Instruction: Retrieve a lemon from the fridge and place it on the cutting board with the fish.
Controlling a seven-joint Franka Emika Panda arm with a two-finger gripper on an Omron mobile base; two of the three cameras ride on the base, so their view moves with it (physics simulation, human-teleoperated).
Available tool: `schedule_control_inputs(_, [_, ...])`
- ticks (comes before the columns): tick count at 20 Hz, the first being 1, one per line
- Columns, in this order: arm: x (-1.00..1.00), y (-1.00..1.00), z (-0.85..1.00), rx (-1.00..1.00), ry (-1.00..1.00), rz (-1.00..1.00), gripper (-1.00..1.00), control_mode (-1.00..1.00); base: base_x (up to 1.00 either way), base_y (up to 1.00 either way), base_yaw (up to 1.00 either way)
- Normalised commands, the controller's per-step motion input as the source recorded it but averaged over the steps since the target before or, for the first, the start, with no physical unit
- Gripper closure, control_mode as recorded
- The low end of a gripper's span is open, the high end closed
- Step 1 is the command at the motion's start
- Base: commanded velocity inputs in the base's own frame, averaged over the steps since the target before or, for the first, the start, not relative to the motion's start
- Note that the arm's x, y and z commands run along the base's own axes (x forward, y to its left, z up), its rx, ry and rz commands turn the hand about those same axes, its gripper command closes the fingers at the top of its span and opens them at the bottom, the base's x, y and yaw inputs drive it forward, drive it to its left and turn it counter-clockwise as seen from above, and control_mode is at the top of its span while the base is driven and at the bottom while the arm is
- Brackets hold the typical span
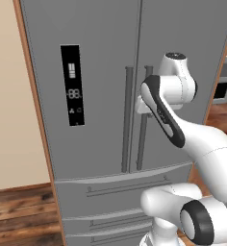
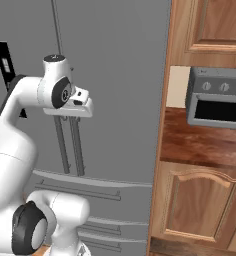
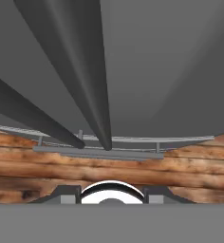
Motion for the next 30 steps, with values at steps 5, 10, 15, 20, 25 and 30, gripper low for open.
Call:
schedule_control_inputs(5, [0.02, 0.04, -0.09, 0.00, -0.09, 0.00, -1.00, -1.00, 0.00, 0.00, 0.00])
schedule_control_inputs(10, [0.15, 0.14, -0.37, 0.00, -0.25, 0.00, -1.00, -1.00, 0.00, 0.00, 0.00])
schedule_control_inputs(15, [0.21, 0.00, -0.05, 0.00, -0.25, 0.00, -1.00, -1.00, 0.00, 0.00, 0.00])
schedule_control_inputs(20, [0.29, 0.00, 0.00, 0.00, -0.10, 0.00, -1.00, -1.00, 0.00, 0.00, 0.00])
schedule_control_inputs(25, [0.32, 0.08, 0.00, 0.00, 0.01, 0.00, -1.00, -1.00, 0.00, 0.00, 0.00])
schedule_control_inputs(30, [0.32, 0.01, 0.00, 0.00, 0.00, 0.00, -1.00, -1.00, 0.00, 0.00, 0.00])
